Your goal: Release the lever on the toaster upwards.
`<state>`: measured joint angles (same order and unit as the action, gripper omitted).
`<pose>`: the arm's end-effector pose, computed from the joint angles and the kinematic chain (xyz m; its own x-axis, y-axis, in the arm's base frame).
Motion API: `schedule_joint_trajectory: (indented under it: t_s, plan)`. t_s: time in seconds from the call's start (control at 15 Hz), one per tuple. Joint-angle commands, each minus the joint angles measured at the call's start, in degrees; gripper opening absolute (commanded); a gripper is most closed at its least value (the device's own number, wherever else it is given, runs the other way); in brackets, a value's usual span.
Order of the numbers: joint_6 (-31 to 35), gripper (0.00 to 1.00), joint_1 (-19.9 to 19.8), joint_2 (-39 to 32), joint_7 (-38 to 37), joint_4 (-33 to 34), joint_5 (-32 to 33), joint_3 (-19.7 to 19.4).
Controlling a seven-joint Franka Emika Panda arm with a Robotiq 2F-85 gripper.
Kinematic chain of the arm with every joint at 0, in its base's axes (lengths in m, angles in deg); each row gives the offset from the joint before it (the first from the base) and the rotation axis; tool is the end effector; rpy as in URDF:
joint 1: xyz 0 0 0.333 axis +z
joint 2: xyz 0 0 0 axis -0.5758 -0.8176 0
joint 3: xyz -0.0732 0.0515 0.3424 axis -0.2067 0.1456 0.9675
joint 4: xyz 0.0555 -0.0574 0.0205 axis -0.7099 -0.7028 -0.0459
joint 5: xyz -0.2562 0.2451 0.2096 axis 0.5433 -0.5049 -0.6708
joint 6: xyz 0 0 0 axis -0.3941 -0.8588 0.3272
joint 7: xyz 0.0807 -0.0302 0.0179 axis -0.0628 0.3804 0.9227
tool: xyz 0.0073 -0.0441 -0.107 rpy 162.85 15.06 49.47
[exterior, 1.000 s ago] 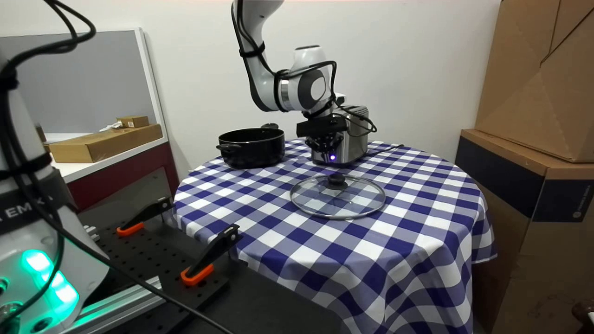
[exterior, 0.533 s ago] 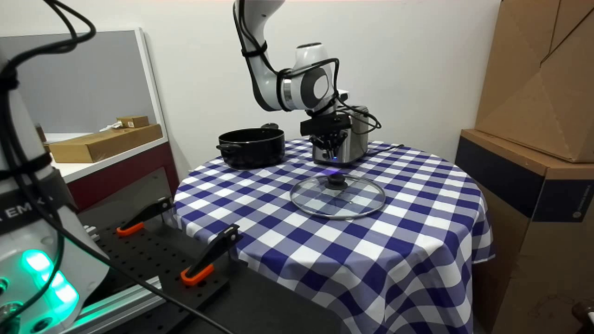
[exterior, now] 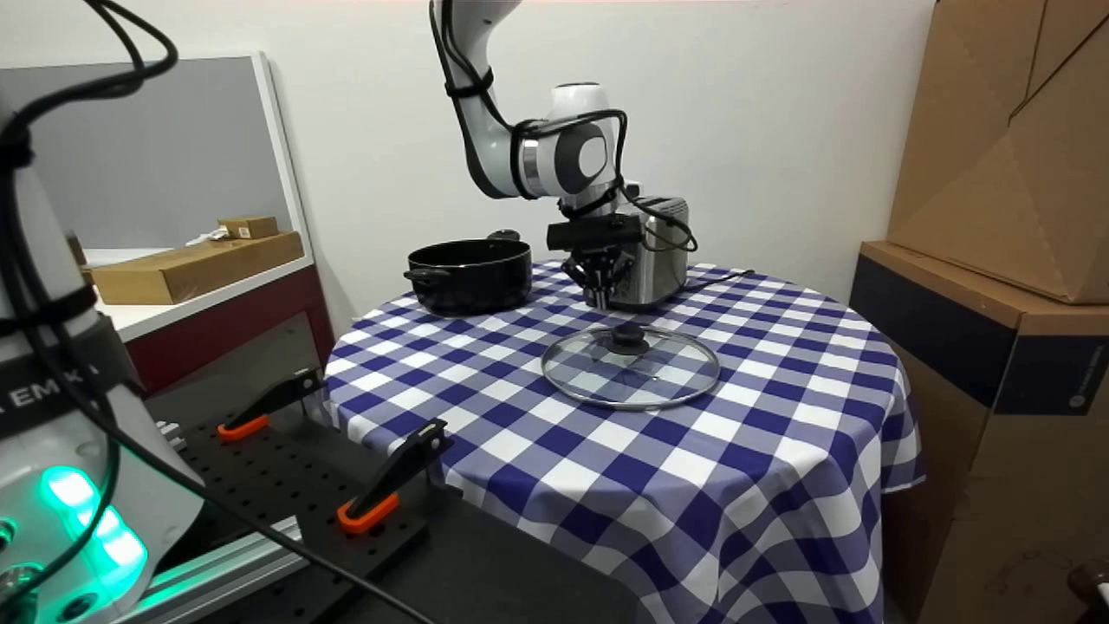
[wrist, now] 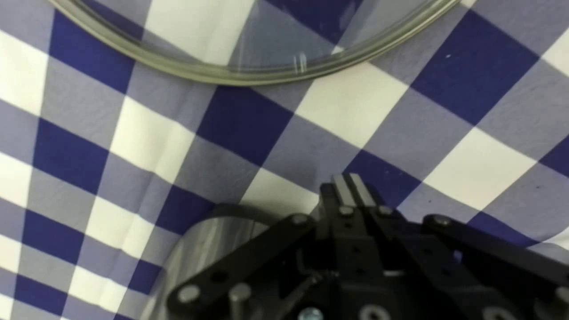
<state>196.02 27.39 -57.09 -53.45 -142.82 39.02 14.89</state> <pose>0.6718 -0.0337 0.1276 0.8889 0.4186 0.1860 0.4072 -0.9081 0.0975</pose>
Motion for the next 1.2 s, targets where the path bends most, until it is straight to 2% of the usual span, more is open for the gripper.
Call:
schedule_joint_trajectory:
  t_s: [0.0, 0.13, 0.4, 0.6, 0.8, 1.13]
  plan:
    - [-10.0, 0.0, -2.9, 3.6, 2.2, 0.1, -3.0, 4.4]
    - [-13.5, 0.0, -3.8, 6.0, 2.6, -0.4, -5.4, 5.9]
    - [-14.9, 0.0, -4.8, 11.9, 0.5, -1.8, -12.1, 6.1]
    - [-14.6, 0.0, -4.3, 16.8, -1.1, -3.5, -14.6, 4.0]
    - [-16.8, 0.0, -5.1, 22.0, -1.7, -5.8, -18.3, 3.8]
    - [-26.3, 0.0, -4.6, 31.7, -0.6, -11.3, -25.5, 2.7]
